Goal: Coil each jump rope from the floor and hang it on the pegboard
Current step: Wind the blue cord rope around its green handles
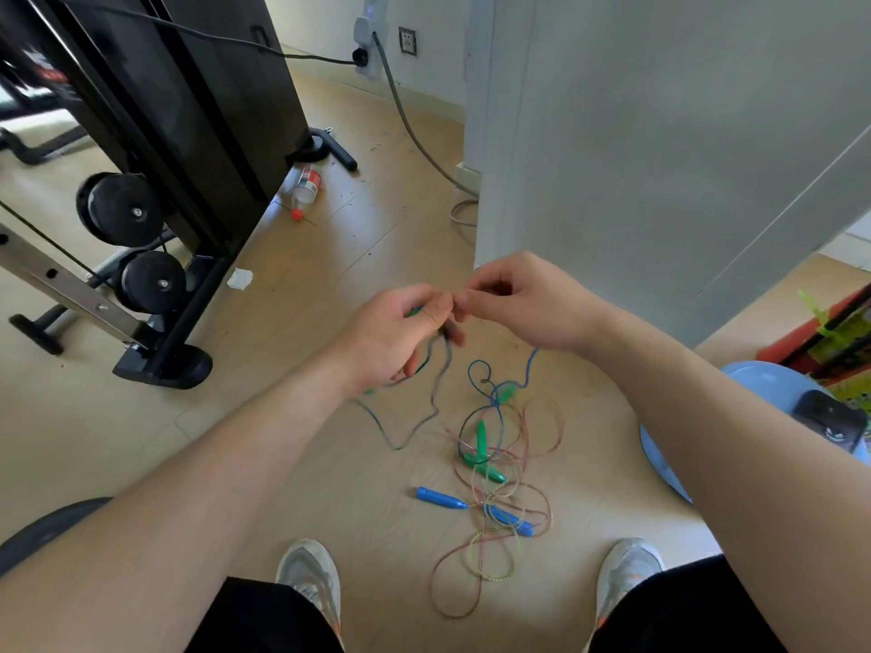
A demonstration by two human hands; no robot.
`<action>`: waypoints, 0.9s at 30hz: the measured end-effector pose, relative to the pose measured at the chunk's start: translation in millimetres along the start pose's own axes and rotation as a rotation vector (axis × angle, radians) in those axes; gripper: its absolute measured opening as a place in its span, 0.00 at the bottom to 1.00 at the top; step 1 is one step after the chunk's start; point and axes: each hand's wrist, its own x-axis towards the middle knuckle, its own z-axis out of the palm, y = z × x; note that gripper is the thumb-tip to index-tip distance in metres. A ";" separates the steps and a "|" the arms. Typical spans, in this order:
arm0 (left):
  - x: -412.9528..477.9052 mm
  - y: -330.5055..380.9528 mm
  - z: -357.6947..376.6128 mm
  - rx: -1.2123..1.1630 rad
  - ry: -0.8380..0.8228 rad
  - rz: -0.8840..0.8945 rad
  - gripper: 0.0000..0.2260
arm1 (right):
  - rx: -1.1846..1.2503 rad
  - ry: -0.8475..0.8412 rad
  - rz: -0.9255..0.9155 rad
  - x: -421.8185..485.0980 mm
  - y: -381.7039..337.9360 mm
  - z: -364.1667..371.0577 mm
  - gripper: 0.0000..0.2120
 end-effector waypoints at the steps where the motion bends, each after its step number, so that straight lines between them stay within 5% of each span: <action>1: 0.4 -1.1 0.3 0.002 0.009 0.020 0.15 | -0.022 0.014 0.010 1.2 1.5 0.2 0.15; 8: 10.0 -14.5 -42.9 0.241 0.536 -0.129 0.18 | -0.230 -0.114 0.340 -6.8 72.6 -2.5 0.19; 13: 6.1 -32.1 -41.8 0.486 0.305 -0.266 0.14 | -0.147 -0.032 0.249 -7.4 68.6 0.6 0.15; 20: 1.3 -5.9 9.1 0.073 -0.034 -0.024 0.11 | -0.085 -0.013 0.040 0.2 18.9 4.2 0.15; 27: 11.5 -12.1 -32.7 0.352 0.429 -0.120 0.14 | -0.210 -0.078 0.287 -4.6 71.7 -2.1 0.21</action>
